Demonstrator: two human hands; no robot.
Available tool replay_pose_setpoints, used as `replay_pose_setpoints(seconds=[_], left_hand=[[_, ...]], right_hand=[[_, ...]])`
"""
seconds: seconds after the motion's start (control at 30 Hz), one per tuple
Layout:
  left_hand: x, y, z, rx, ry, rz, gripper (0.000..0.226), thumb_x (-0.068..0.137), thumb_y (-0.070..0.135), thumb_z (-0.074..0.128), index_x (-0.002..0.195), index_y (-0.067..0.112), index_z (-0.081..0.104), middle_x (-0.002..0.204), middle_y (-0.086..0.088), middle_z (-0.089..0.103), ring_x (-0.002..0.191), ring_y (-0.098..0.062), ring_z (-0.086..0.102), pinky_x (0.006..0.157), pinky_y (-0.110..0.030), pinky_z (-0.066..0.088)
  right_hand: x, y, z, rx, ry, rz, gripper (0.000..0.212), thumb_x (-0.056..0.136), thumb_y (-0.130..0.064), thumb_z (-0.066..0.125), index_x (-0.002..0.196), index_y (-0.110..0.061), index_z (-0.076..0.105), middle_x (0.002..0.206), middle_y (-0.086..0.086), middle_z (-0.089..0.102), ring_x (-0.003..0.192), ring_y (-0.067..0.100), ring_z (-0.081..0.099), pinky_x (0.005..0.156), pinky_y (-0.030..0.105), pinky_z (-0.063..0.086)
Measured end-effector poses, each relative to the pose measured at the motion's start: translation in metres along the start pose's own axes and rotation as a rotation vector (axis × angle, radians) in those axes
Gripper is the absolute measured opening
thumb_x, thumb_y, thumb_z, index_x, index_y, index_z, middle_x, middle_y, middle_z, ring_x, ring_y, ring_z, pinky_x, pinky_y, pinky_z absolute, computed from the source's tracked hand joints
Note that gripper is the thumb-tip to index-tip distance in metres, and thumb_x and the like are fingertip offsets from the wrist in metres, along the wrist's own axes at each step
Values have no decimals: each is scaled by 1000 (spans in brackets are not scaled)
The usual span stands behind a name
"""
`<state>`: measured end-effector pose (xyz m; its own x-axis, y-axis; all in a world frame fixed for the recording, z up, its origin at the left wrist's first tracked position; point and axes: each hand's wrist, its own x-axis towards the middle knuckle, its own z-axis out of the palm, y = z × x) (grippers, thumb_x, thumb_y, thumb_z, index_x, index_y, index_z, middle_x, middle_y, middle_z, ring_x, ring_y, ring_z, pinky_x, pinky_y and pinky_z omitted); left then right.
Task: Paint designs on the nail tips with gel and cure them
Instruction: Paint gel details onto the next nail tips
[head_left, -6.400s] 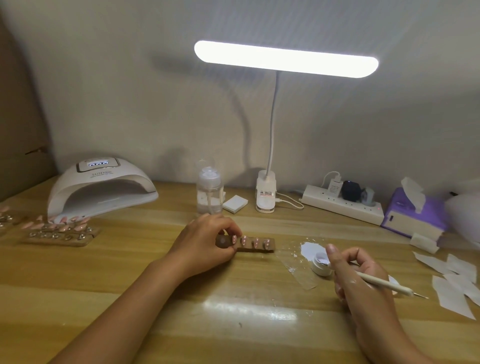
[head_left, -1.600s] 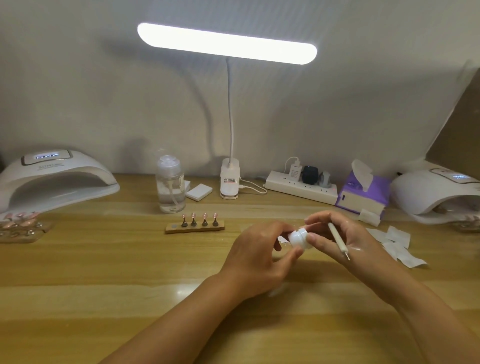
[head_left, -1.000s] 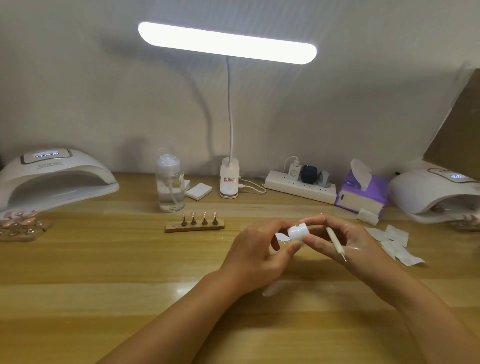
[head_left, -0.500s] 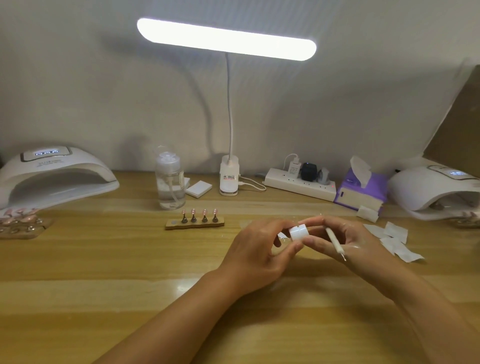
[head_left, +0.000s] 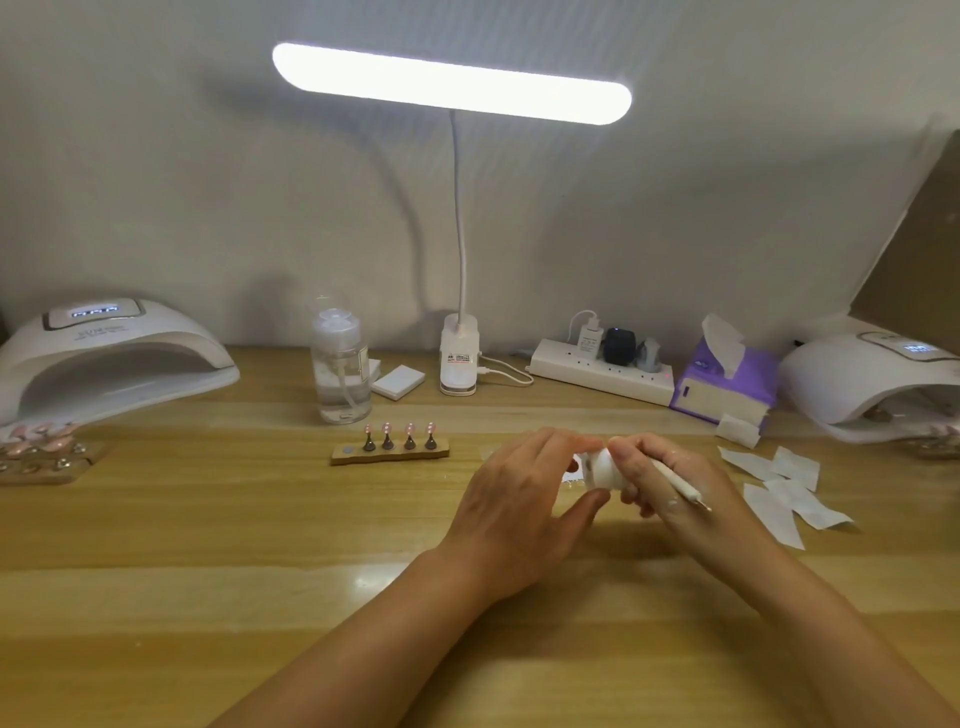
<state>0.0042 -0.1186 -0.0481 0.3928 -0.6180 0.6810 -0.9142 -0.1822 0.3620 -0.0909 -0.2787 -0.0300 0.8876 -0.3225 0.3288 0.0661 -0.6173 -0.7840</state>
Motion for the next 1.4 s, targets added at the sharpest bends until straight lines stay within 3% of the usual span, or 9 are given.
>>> replay_pose_setpoints(seconds=[0.13, 0.3, 0.37, 0.47, 0.77, 0.9, 1.1, 1.23, 1.4], left_hand=[[1, -3, 1, -89, -63, -45, 39, 91, 32, 66, 128, 22, 56, 114, 8, 65, 99, -5, 60, 85, -30, 51], [0, -3, 2, -113, -20, -50, 36, 89, 28, 70, 121, 21, 57, 108, 7, 67, 91, 2, 56, 79, -21, 50], [0, -5, 3, -143, -14, -54, 35, 88, 27, 71, 120, 20, 58, 107, 6, 68, 91, 2, 57, 79, -18, 51], [0, -7, 3, -219, -25, -84, 35, 88, 25, 72, 119, 18, 60, 108, 4, 69, 93, -4, 63, 81, -26, 56], [2, -11, 4, -465, -70, -218, 32, 90, 19, 70, 118, 6, 61, 107, -4, 71, 95, -12, 70, 83, -35, 59], [0, -8, 3, -386, -53, -162, 33, 89, 20, 71, 119, 10, 62, 107, -3, 71, 93, -10, 70, 82, -30, 59], [-3, -2, 2, -75, -37, 19, 35, 91, 31, 67, 121, 16, 58, 108, 1, 66, 93, -10, 62, 78, -34, 55], [-4, 2, 1, -30, 6, 61, 34, 91, 32, 65, 119, 14, 58, 106, -1, 67, 89, -13, 64, 72, -35, 55], [-1, -1, -1, -151, 10, -43, 35, 90, 29, 68, 121, 16, 56, 109, 2, 67, 93, -6, 62, 80, -28, 56]], right_hand=[[0, -1, -6, -14, -33, -37, 31, 86, -54, 51, 98, -30, 66, 90, -16, 69, 79, 8, 68, 66, 20, 56], [1, -3, -10, -22, -44, 2, 36, 80, -54, 59, 100, -26, 68, 89, -4, 71, 80, 13, 69, 73, 35, 61], [1, -3, -10, -22, -63, 5, 33, 80, -51, 61, 102, -27, 68, 91, -7, 73, 83, 10, 70, 73, 29, 59], [0, -5, -12, 33, -81, 14, 33, 80, -46, 65, 108, -27, 68, 97, -15, 74, 93, 2, 69, 74, 14, 52], [-3, -8, -17, 116, -127, 0, 36, 81, -34, 70, 117, -28, 67, 109, -14, 73, 106, 0, 67, 82, 14, 53], [-2, -3, -13, 98, -112, 19, 35, 80, -40, 69, 113, -29, 69, 102, -17, 75, 97, 1, 70, 78, 13, 53], [-1, 0, 3, 5, -21, 42, 38, 83, -58, 50, 87, -26, 69, 72, -14, 70, 62, 2, 65, 56, 13, 50], [1, -2, 3, -115, 51, 21, 52, 86, -66, 37, 69, -25, 66, 63, -8, 67, 58, 7, 62, 58, 27, 48], [2, -5, -14, -14, -134, -15, 34, 80, -54, 59, 105, -33, 68, 91, -14, 73, 83, 5, 69, 70, 23, 58]])
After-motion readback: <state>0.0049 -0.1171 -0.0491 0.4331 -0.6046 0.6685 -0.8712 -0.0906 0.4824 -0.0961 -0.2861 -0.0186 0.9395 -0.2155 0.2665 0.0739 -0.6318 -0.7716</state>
